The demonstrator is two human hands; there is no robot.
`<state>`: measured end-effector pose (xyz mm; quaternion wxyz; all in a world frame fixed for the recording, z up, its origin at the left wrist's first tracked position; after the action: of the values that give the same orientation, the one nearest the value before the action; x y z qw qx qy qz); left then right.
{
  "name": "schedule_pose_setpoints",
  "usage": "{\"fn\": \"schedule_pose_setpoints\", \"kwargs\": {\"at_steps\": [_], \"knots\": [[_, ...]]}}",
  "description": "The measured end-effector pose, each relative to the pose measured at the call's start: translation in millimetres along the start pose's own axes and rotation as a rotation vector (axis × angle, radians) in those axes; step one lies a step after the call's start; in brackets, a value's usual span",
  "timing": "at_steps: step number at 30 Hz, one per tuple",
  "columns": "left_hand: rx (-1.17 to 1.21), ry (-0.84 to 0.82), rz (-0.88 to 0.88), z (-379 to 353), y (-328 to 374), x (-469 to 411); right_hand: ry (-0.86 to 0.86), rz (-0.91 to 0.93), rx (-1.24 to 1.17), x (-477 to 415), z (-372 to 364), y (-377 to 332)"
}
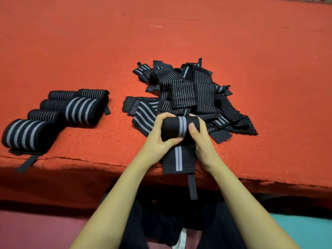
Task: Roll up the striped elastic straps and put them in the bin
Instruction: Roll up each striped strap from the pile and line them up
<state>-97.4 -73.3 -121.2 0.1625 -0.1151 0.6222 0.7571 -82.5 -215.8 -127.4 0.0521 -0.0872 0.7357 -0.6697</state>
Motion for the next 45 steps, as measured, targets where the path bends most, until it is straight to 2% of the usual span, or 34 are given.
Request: {"fn": "schedule_pose_setpoints", "kwargs": {"at_steps": [3,7,9,12,16,21,27,31,34,39,42,45], "knots": [[0.002,0.012,-0.013,0,2,1,0.006,0.030,-0.036,0,1,-2],[0.191,0.029,0.165,-2,-1,0,0.015,0.107,-0.053,3,7,-2],[0.170,0.043,0.215,-2,-3,0,0.005,0.147,-0.020,5,7,-4],[0.093,0.042,0.209,-2,-2,0,-0.012,0.173,0.017,5,9,-3],[0.117,0.063,0.174,-1,-4,0,-0.037,0.169,0.066,4,9,-1],[0.023,0.027,0.113,-2,-8,4,-0.024,0.095,0.044,2,6,-1],[0.068,-0.053,0.194,-7,0,3,0.080,0.205,0.006,9,10,-5],[0.085,-0.097,0.220,-5,11,2,0.075,0.280,0.016,16,6,-11],[0.184,-0.084,0.260,5,11,6,0.016,0.299,0.099,18,-2,-17],[0.266,-0.013,0.300,44,11,27,-0.173,0.218,0.265,18,-31,-23],[0.245,-0.033,0.341,80,17,43,-0.305,0.161,0.350,14,-61,-20],[0.145,-0.086,0.409,125,24,58,-0.353,0.140,0.395,12,-102,-16]]}}
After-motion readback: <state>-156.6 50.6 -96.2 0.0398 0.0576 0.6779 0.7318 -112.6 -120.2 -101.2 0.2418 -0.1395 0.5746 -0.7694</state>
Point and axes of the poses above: each hand's wrist, its own x-axis away from the middle knuckle, its own z-axis out of the back of the hand, y = z × x, the point moved 4 cm from there along -x, towards the middle knuckle, and after that the axes turned 5 degrees about -z, right-handed, at the moved point
